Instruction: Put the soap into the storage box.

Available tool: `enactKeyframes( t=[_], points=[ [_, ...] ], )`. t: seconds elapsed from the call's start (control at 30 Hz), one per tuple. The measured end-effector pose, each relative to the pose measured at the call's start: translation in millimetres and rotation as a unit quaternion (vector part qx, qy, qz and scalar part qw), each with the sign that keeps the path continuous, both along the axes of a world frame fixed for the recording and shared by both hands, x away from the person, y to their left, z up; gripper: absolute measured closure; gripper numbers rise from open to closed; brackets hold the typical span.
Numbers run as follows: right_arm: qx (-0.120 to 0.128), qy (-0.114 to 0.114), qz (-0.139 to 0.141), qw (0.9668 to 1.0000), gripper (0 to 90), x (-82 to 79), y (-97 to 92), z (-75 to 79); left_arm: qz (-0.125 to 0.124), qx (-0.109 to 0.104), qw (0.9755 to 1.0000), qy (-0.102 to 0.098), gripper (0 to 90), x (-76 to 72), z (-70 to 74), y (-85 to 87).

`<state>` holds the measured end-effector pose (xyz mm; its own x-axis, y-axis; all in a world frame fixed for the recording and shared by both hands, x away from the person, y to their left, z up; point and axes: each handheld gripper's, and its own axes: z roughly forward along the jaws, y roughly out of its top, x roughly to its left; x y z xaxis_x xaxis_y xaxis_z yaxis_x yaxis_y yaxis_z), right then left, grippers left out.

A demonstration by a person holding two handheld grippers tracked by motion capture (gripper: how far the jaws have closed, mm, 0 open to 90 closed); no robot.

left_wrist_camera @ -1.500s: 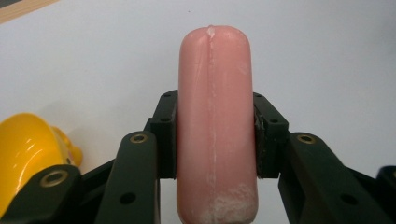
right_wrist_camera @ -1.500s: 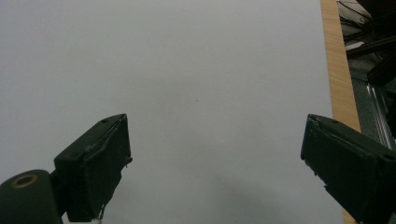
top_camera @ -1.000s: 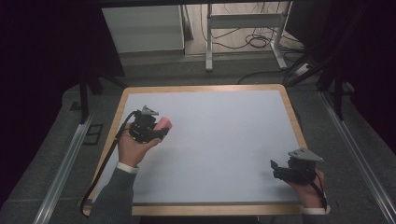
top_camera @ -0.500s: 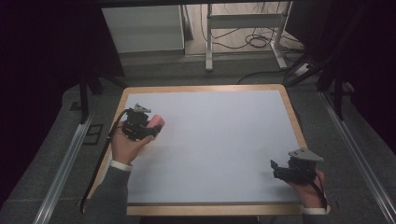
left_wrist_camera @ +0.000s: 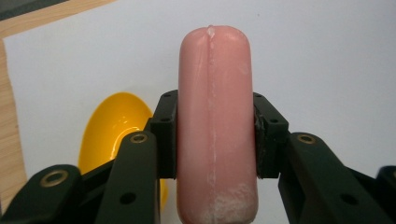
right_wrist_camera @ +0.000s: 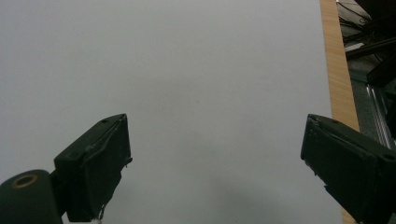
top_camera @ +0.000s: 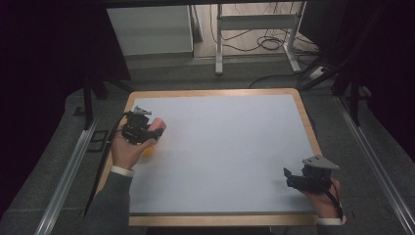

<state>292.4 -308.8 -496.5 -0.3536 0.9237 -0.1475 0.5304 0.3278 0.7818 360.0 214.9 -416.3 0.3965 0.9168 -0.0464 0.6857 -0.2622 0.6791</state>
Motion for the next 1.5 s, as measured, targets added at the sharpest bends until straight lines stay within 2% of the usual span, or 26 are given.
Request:
enactKeyframes(
  t=[0.33, 0.53, 1.17, 1.5],
  points=[
    [0.000, 0.001, -0.002, 1.0000, 8.2, 0.3, -0.6, -0.6, 0.022, 0.008, 0.9997, 0.010, 60.1, 9.0, -6.2, 17.3],
    [-0.001, 0.002, -0.003, 1.0000, 8.2, 0.4, -0.9, -0.8, 0.028, 0.013, 0.9994, 0.018, 60.1, 12.7, -11.6, 22.0],
    [-0.002, 0.003, -0.004, 1.0000, 8.2, 0.7, -0.9, -1.8, 0.059, 0.010, 0.9965, 0.058, 60.0, 24.8, -48.3, 42.1],
    [-0.005, 0.004, -0.003, 1.0000, 8.2, 0.9, -0.3, -2.5, 0.060, 0.021, 0.9953, 0.073, 60.0, 28.3, -60.3, 40.2]
  ],
)
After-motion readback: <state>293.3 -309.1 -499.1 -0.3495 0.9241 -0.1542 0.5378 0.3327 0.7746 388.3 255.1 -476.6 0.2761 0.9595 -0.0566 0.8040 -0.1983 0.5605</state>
